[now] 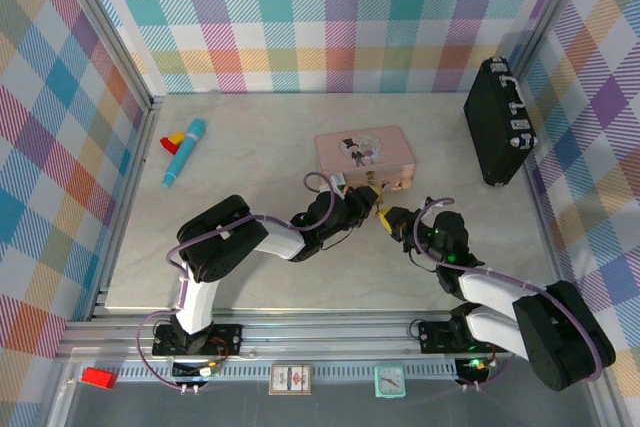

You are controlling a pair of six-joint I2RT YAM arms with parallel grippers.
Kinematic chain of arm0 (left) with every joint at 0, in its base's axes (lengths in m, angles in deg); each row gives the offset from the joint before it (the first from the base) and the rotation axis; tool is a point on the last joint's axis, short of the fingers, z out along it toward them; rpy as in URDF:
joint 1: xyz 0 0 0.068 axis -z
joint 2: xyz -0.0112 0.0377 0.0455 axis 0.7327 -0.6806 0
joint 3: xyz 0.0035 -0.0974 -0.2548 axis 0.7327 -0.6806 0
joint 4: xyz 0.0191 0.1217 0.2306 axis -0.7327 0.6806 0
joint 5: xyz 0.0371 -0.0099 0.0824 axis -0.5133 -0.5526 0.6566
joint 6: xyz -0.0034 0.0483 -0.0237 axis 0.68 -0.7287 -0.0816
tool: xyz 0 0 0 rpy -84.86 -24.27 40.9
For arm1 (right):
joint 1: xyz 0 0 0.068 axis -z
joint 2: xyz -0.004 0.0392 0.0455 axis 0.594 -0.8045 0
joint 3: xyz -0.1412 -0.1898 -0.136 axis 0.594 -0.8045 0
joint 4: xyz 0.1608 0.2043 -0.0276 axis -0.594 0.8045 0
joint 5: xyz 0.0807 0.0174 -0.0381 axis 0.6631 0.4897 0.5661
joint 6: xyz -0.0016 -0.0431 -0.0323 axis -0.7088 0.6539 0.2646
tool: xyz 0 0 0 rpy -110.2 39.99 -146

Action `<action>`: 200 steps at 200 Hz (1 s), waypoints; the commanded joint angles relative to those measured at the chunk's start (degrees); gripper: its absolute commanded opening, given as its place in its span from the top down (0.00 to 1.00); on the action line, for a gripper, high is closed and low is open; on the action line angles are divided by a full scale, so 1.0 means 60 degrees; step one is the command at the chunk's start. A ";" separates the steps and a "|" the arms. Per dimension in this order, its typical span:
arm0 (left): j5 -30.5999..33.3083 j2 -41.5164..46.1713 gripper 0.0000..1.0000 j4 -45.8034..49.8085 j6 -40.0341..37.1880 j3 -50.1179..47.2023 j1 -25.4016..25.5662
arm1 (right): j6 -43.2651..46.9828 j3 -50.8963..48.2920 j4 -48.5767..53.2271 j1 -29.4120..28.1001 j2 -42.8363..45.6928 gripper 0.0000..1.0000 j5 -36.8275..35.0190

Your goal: Unlock a padlock with a key

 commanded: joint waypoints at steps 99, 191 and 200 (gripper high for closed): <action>-0.0414 0.0174 1.00 -0.1632 -0.0180 0.0275 0.0202 | 0.0016 0.0330 -0.0123 0.0086 0.0118 1.00 -0.0020; -0.0459 0.0200 1.00 -0.1710 -0.0223 0.0282 0.0232 | -0.0068 0.0360 -0.0349 0.0104 -0.0056 1.00 -0.0022; -0.0454 0.0193 1.00 -0.1707 -0.0217 0.0271 0.0232 | -0.0077 0.0375 -0.0343 0.0103 -0.0072 1.00 -0.0005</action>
